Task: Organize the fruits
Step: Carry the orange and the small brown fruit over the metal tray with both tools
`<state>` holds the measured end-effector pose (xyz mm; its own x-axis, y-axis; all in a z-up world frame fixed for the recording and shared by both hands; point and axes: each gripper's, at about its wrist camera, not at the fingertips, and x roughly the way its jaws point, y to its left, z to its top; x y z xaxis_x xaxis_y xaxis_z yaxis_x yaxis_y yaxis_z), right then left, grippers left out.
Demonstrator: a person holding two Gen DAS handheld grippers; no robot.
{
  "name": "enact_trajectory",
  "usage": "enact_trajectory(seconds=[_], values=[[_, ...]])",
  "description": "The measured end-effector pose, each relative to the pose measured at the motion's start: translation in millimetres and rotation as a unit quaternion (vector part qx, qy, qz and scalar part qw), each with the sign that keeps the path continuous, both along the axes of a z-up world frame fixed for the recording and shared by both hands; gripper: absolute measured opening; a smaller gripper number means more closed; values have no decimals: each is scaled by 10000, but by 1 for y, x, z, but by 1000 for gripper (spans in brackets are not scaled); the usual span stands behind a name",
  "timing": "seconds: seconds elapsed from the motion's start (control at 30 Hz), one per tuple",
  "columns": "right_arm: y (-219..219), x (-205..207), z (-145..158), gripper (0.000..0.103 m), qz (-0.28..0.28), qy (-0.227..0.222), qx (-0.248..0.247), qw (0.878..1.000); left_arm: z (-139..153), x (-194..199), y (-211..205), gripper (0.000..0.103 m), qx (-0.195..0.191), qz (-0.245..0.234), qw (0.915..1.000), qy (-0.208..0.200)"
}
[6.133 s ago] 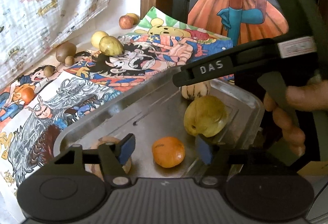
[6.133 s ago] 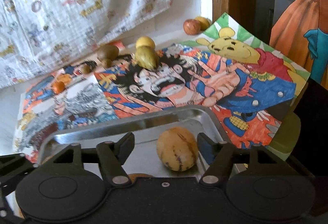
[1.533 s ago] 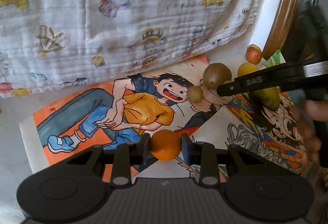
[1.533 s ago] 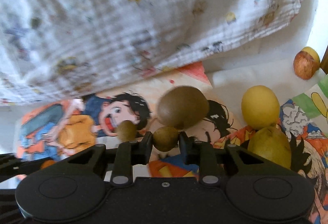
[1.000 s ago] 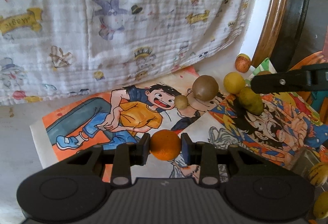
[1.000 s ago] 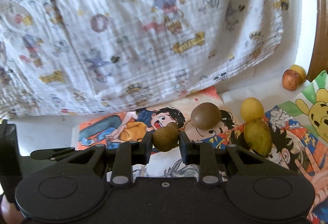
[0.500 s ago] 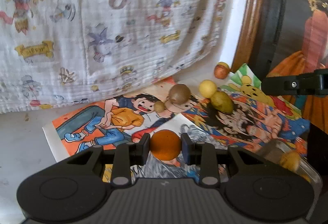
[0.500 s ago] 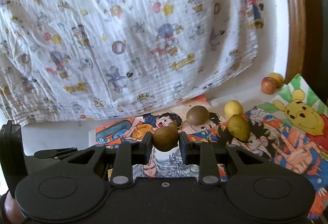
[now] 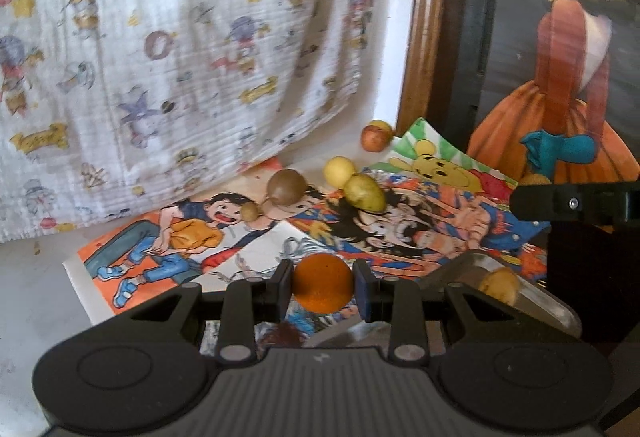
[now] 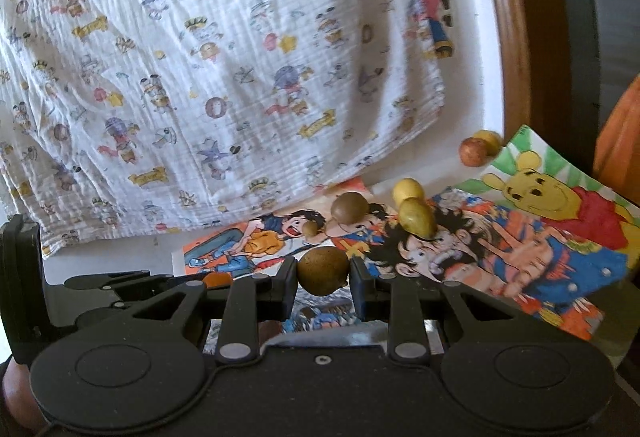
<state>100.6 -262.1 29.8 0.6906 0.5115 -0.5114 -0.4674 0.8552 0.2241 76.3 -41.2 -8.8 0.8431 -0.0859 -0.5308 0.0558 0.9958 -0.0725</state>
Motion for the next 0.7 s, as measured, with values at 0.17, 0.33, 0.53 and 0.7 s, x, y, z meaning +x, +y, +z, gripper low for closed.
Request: enact_trajectory(seconds=[0.17,0.33,0.53,0.7], values=[[-21,-15,-1,30,-173,-20,60,9998,2,-4,-16,35,58,-145,9999,0],[-38,-27,-9,30,-334,26,29,9994,-1,-4,-25,35,71,-244,9997,65],[-52,-37,-28,30,-495,224,9,9985,-12,5,-32,35,7,-401,9989,223],[-55,-46,-49,30,-560,433,-25,9975,-25,22,-43,35,-25,-578,9976,389]])
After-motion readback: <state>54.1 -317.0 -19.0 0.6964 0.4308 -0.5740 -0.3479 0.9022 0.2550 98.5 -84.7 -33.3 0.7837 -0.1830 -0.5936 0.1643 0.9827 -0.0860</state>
